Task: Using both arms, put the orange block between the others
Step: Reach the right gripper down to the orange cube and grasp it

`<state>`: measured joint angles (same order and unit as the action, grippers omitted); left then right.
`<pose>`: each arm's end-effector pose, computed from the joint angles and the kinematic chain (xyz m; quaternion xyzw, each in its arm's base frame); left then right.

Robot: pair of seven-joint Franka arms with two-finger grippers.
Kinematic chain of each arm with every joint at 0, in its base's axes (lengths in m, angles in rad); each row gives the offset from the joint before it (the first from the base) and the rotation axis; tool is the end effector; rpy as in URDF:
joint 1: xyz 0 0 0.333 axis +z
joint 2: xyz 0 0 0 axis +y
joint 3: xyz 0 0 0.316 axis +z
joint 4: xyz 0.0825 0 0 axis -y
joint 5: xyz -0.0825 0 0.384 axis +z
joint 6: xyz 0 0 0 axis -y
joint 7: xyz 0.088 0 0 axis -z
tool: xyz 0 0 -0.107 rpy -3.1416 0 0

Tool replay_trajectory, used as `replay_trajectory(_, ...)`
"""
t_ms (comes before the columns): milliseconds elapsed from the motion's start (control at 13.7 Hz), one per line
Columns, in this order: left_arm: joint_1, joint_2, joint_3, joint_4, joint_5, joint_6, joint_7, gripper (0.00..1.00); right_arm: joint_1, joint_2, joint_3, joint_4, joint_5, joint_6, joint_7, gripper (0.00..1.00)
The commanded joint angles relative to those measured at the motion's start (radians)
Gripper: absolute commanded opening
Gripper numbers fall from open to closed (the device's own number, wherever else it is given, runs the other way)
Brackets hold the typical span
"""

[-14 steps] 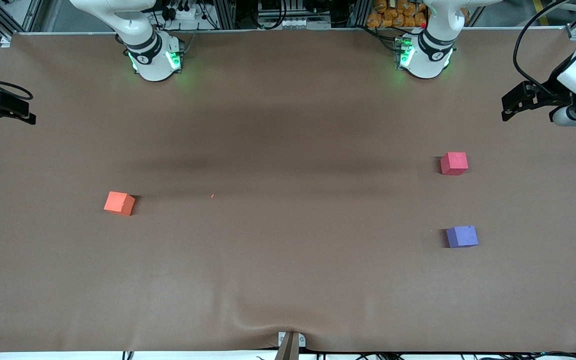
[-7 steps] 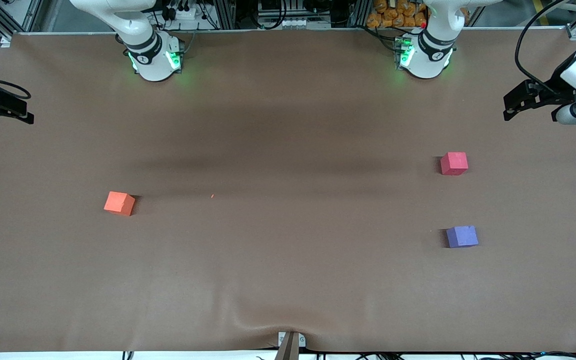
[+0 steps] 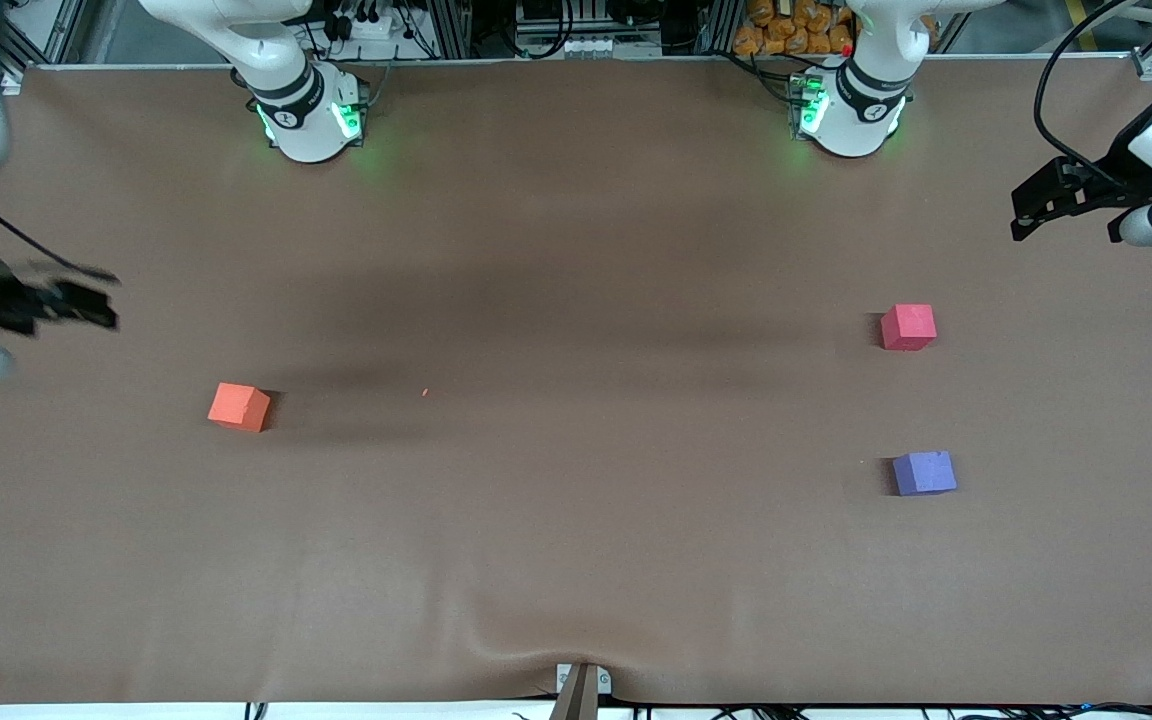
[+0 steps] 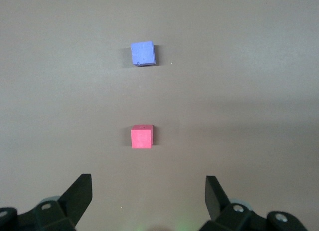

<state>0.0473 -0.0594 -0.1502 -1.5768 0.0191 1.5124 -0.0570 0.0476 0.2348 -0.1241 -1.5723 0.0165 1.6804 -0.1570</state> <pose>0.5275 -0.0550 0.6485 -0.9997 0.0223 0.0017 0.0142 0.6187 -0.0390 0.4952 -0.9972 -0.0395 0.0627 0.0010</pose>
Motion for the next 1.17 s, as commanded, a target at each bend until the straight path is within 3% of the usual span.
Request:
replay_trajectory(0, 0.009, 0.009, -0.006, 0.021, -0.007, -0.02, 0.028, 1.0, 0.0, 0.089, -0.006, -0.066, 0.013, 0.141, 0.011, 1.0)
replay_trajectory(218, 0.011, 0.006, -0.006, 0.021, -0.007, -0.021, 0.029, 1.0, -0.012, 0.182, -0.006, -0.149, 0.048, 0.339, 0.013, 1.0)
replay_trajectory(364, 0.011, 0.006, -0.005, 0.021, -0.007, -0.021, 0.028, 1.0, -0.018, 0.231, -0.006, -0.17, 0.115, 0.396, 0.011, 1.0)
replay_trajectory(1092, 0.013, 0.001, -0.005, 0.023, -0.013, -0.04, 0.029, 1.0, -0.032, 0.354, -0.006, -0.18, 0.134, 0.427, 0.025, 1.0)
